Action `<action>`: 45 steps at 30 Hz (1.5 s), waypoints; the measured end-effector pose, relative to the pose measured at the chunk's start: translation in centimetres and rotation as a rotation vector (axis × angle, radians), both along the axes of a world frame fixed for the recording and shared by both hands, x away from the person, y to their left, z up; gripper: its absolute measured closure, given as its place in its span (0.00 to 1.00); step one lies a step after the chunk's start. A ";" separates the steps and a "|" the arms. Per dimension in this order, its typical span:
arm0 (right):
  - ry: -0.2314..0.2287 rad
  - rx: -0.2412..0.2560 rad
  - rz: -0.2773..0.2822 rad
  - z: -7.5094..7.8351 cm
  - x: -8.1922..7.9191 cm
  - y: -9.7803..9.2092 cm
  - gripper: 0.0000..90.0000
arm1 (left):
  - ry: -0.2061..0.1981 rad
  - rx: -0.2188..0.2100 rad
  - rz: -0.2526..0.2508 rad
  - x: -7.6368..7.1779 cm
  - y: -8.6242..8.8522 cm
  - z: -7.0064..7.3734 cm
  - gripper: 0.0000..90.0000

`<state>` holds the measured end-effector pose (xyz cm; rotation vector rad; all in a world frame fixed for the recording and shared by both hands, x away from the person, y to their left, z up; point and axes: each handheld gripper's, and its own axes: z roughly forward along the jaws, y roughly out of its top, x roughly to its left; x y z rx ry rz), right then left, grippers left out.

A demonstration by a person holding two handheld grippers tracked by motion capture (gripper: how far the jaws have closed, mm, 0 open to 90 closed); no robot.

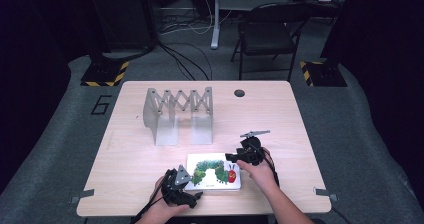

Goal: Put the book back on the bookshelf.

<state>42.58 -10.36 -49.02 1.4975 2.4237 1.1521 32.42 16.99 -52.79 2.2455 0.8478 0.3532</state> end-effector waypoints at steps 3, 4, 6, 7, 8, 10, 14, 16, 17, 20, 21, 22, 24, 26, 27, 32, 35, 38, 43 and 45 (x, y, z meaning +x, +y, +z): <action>0.008 0.008 -0.005 0.2 -0.1 0.0 0.44 | 0.005 0.003 0.003 0.0 0.0 0.0 0.06; 0.005 0.008 -0.003 0.3 -0.1 0.0 0.44 | 0.005 0.003 0.004 0.0 0.0 0.0 0.06; 0.006 0.012 -0.005 0.4 -0.1 0.0 0.44 | 0.006 0.004 0.006 0.0 -0.1 0.0 0.05; 0.002 0.013 -0.003 0.4 -0.1 -0.1 0.44 | -0.001 0.006 0.016 0.0 -0.1 0.0 0.05; -0.002 0.017 -0.003 0.5 -0.1 -0.1 0.44 | -0.004 0.008 0.019 0.0 -0.2 0.0 0.05; 0.021 0.027 -0.010 0.7 -0.2 -0.1 0.44 | -0.001 0.007 0.020 0.0 -0.2 0.0 0.04; 0.020 0.055 -0.011 0.9 -0.2 -0.4 0.45 | 0.001 0.002 0.033 0.0 -0.4 -0.1 0.02; 0.037 0.068 -0.020 1.0 -0.2 -0.4 0.45 | 0.001 0.002 0.037 0.0 -0.5 -0.1 0.01; 0.035 0.071 -0.019 1.0 -0.2 -0.4 0.45 | -0.001 0.004 0.038 0.0 -0.5 -0.1 0.01; 0.042 0.068 -0.022 1.0 -0.2 -0.4 0.45 | -0.002 0.007 0.047 0.0 -0.6 -0.1 0.00; 0.041 0.066 -0.020 1.1 -0.2 -0.4 0.45 | -0.003 0.006 0.048 0.0 -0.6 -0.2 0.00; 0.030 0.066 -0.015 1.1 -0.2 -0.4 0.45 | 0.002 0.000 0.054 0.0 -0.7 -0.2 0.00; 0.023 0.070 -0.011 1.1 -0.2 -0.4 0.45 | 0.004 0.006 0.061 -0.1 -0.7 -0.1 0.00; 0.027 0.076 -0.013 1.2 -0.2 -0.4 0.46 | 0.002 0.010 0.068 0.0 -0.7 -0.1 0.00; 0.018 0.076 -0.008 1.2 -0.2 -0.5 0.46 | 0.003 0.015 0.068 0.0 -0.7 -0.1 0.00; 0.030 0.074 -0.007 1.4 -0.4 -0.3 0.46 | 0.005 0.019 0.082 0.0 -0.7 0.0 0.00; 0.032 0.083 -0.010 1.6 -0.5 -0.3 0.46 | 0.003 0.012 0.086 0.0 -0.7 -0.1 0.00; 0.028 0.089 -0.006 1.7 -0.5 -0.3 0.46 | 0.007 0.017 0.088 0.0 -0.7 0.0 0.00; 0.021 0.097 -0.005 2.0 -0.7 -0.3 0.46 | 0.009 0.016 0.099 0.0 -0.8 0.0 0.00; 0.020 0.096 -0.002 2.1 -0.7 -0.3 0.46 | 0.011 0.020 0.103 0.0 -0.8 0.0 0.00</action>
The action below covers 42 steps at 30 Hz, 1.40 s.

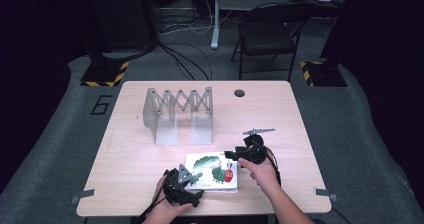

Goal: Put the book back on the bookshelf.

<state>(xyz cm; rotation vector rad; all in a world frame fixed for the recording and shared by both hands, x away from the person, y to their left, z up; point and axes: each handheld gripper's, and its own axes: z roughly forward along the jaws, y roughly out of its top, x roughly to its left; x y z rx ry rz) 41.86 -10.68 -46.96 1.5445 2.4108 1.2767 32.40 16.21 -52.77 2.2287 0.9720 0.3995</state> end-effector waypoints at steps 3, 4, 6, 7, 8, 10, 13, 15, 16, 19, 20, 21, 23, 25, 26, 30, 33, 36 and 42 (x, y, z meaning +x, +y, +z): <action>-0.004 -0.005 0.005 0.1 -0.1 0.1 0.46 | -0.004 0.009 0.002 0.1 0.1 0.0 0.00; -0.007 -0.009 0.007 0.0 -0.1 0.1 0.46 | -0.002 0.011 0.006 0.1 0.1 0.1 0.00; -0.022 -0.018 0.015 -0.1 0.0 0.2 0.46 | -0.003 0.013 0.007 0.1 0.1 0.1 0.00; -0.006 -0.022 0.012 0.0 -0.1 0.2 0.46 | -0.003 0.013 0.007 0.1 0.1 0.1 0.00; -0.004 -0.021 0.011 -0.1 -0.1 0.3 0.46 | -0.003 0.015 0.007 0.1 0.1 0.1 0.00; -0.020 -0.021 0.018 -0.2 0.0 0.2 0.46 | -0.005 0.023 0.002 0.1 0.1 0.1 0.00; -0.017 -0.019 0.019 -0.3 0.0 0.3 0.46 | -0.025 0.031 -0.003 0.0 0.0 0.2 0.00; -0.005 -0.021 0.015 -0.2 0.0 0.3 0.46 | -0.039 0.041 -0.007 -0.2 -0.1 0.2 0.01; -0.003 -0.021 0.014 -0.2 0.0 0.3 0.46 | -0.042 0.045 -0.011 -0.2 -0.1 0.3 0.01; -0.005 -0.018 0.017 -0.3 0.0 0.2 0.46 | -0.051 0.049 -0.021 -0.3 -0.2 0.4 0.03; 0.000 -0.017 0.015 -0.3 0.0 0.2 0.46 | -0.056 0.052 -0.025 -0.4 -0.2 0.4 0.03; 0.000 -0.016 0.016 -0.3 0.0 0.2 0.46 | -0.059 0.055 -0.029 -0.4 -0.2 0.4 0.04; 0.005 -0.015 0.014 -0.3 0.0 0.2 0.46 | -0.076 0.059 -0.030 -0.5 -0.3 0.4 0.05; 0.004 -0.015 0.014 -0.3 0.0 0.2 0.46 | -0.080 0.065 -0.035 -0.6 -0.3 0.5 0.05; 0.004 -0.015 0.014 -0.3 0.0 0.2 0.46 | -0.086 0.070 -0.036 -0.7 -0.3 0.5 0.06; 0.000 -0.016 0.015 -0.3 0.0 0.2 0.46 | -0.115 0.086 -0.050 -0.8 -0.4 0.6 0.08; 0.000 -0.016 0.015 -0.3 0.0 0.2 0.46 | -0.119 0.086 -0.048 -0.9 -0.5 0.5 0.08; -0.001 -0.016 0.016 -0.3 0.0 0.2 0.46 | -0.129 0.086 -0.056 -1.0 -0.5 0.5 0.09; -0.001 -0.016 0.016 -0.3 0.0 0.2 0.46 | -0.148 0.098 -0.054 -1.2 -0.6 0.5 0.10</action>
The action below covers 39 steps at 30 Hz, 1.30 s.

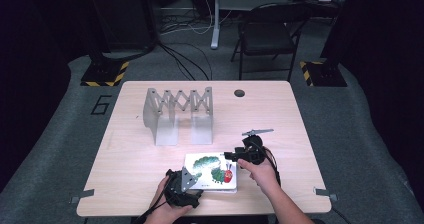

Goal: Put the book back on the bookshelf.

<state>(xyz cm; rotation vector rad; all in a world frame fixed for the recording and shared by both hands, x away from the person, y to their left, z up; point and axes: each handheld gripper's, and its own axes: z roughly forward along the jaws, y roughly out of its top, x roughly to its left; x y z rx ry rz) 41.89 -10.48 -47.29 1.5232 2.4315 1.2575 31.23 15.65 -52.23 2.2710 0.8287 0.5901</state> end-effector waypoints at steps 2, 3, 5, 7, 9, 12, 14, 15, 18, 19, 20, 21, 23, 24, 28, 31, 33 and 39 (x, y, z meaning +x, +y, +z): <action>0.001 0.000 0.000 0.0 0.0 0.0 0.46 | 0.001 0.001 -0.008 0.0 0.0 0.0 0.11; 0.002 0.000 0.000 0.0 0.0 0.0 0.46 | -0.006 0.002 -0.008 0.0 0.0 0.0 0.11; 0.004 0.000 0.001 -0.1 0.0 0.0 0.46 | -0.002 0.003 -0.012 -0.1 0.0 0.0 0.11; 0.006 0.002 -0.001 -0.1 0.1 0.0 0.46 | -0.012 0.010 -0.009 -0.1 0.0 0.0 0.11; 0.005 0.000 -0.001 -0.1 0.1 0.0 0.46 | -0.015 0.008 -0.009 -0.1 0.0 0.0 0.11; 0.004 -0.002 0.001 -0.2 0.1 0.0 0.46 | -0.016 -0.001 -0.017 -0.1 0.0 0.0 0.11; 0.007 -0.001 0.002 -0.2 0.1 -0.1 0.46 | -0.033 0.003 -0.038 -0.2 -0.1 0.0 0.14; -0.009 0.000 0.006 -0.3 0.2 -0.1 0.46 | -0.039 0.008 -0.042 -0.4 -0.1 0.0 0.16; 0.005 -0.001 -0.003 -0.2 0.2 -0.1 0.46 | -0.040 0.013 -0.053 -0.3 -0.1 0.0 0.17; 0.003 -0.002 -0.001 -0.2 0.2 -0.1 0.46 | -0.038 0.007 -0.052 -0.3 -0.1 0.0 0.17; 0.004 -0.002 -0.002 -0.2 0.2 -0.1 0.46 | -0.038 0.007 -0.053 -0.3 -0.1 0.0 0.17; -0.009 0.000 0.002 -0.3 0.3 -0.1 0.46 | -0.037 0.006 -0.052 -0.3 -0.1 0.0 0.17; -0.009 -0.001 0.002 -0.3 0.3 -0.1 0.46 | -0.036 0.006 -0.052 -0.3 -0.1 0.0 0.17; -0.006 0.001 0.003 -0.4 0.3 -0.1 0.46 | -0.036 0.005 -0.052 -0.3 -0.1 0.0 0.17; 0.019 -0.004 0.008 -0.7 0.4 -0.2 0.44 | -0.046 0.003 -0.045 -0.3 -0.1 -0.1 0.17; 0.018 -0.027 0.004 -1.1 0.7 -0.3 0.42 | -0.043 -0.004 -0.054 -0.2 0.0 -0.1 0.17; 0.016 -0.025 -0.001 -1.0 0.8 -0.5 0.41 | -0.045 -0.005 -0.053 -0.2 0.0 -0.1 0.17; 0.043 -0.030 0.000 0.3 1.3 -0.5 0.38 | -0.053 -0.012 -0.037 -0.3 -0.2 -0.2 0.17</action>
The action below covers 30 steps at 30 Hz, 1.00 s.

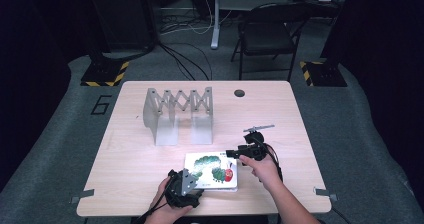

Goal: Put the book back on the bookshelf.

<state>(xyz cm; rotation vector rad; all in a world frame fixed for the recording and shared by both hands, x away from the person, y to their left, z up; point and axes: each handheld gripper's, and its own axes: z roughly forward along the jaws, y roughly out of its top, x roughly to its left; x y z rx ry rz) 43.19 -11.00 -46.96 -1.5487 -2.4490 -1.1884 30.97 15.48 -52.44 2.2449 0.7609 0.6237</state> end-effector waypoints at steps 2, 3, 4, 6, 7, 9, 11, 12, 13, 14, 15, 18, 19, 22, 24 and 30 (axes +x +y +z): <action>0.002 -0.025 0.017 0.2 0.2 0.1 0.38 | -0.001 -0.001 0.002 0.0 0.0 0.0 0.17; 0.016 -0.055 0.033 0.3 0.7 0.5 0.38 | -0.003 -0.002 0.004 0.0 -0.1 0.0 0.17; 0.015 -0.056 0.034 0.3 0.9 0.6 0.38 | -0.003 -0.003 0.005 0.1 -0.1 0.0 0.17; 0.031 -0.048 0.035 0.2 1.4 0.8 0.38 | -0.014 -0.003 0.017 0.0 -0.2 -0.1 0.17; 0.038 -0.040 0.034 -0.1 1.7 0.9 0.38 | -0.006 -0.009 0.016 0.1 -0.2 -0.1 0.17; 0.046 -0.029 0.040 -0.5 2.0 0.9 0.37 | -0.005 -0.002 0.021 0.1 -0.2 -0.1 0.17; 0.060 -0.007 0.029 -1.0 2.1 1.0 0.37 | -0.007 -0.009 0.026 0.1 -0.3 -0.1 0.17; 0.060 -0.002 0.028 -1.2 2.1 1.0 0.37 | -0.009 -0.012 0.026 0.1 -0.3 -0.1 0.17; 0.072 0.002 0.022 -1.4 2.0 1.0 0.37 | -0.009 -0.015 0.029 0.1 -0.3 -0.1 0.17; 0.073 0.001 0.021 -1.5 2.0 1.0 0.37 | -0.013 -0.015 0.033 0.1 -0.4 -0.2 0.17; 0.077 -0.007 0.024 -1.6 2.0 1.0 0.37 | -0.011 -0.015 0.029 0.1 -0.4 -0.2 0.17; 0.080 0.001 0.031 -1.9 1.8 1.0 0.37 | -0.010 -0.015 0.029 0.1 -0.4 -0.2 0.17; 0.081 0.002 0.037 -1.9 1.7 1.1 0.37 | -0.010 -0.015 0.028 0.1 -0.4 -0.2 0.17; 0.086 0.005 0.046 -1.9 1.5 1.1 0.37 | -0.016 -0.014 0.029 0.1 -0.4 -0.2 0.17; 0.094 0.007 0.048 -2.0 1.4 1.1 0.37 | -0.011 -0.014 0.023 0.2 -0.3 -0.2 0.17; 0.113 0.013 0.065 -2.4 1.3 1.4 0.37 | -0.022 -0.015 0.030 0.2 -0.4 -0.2 0.17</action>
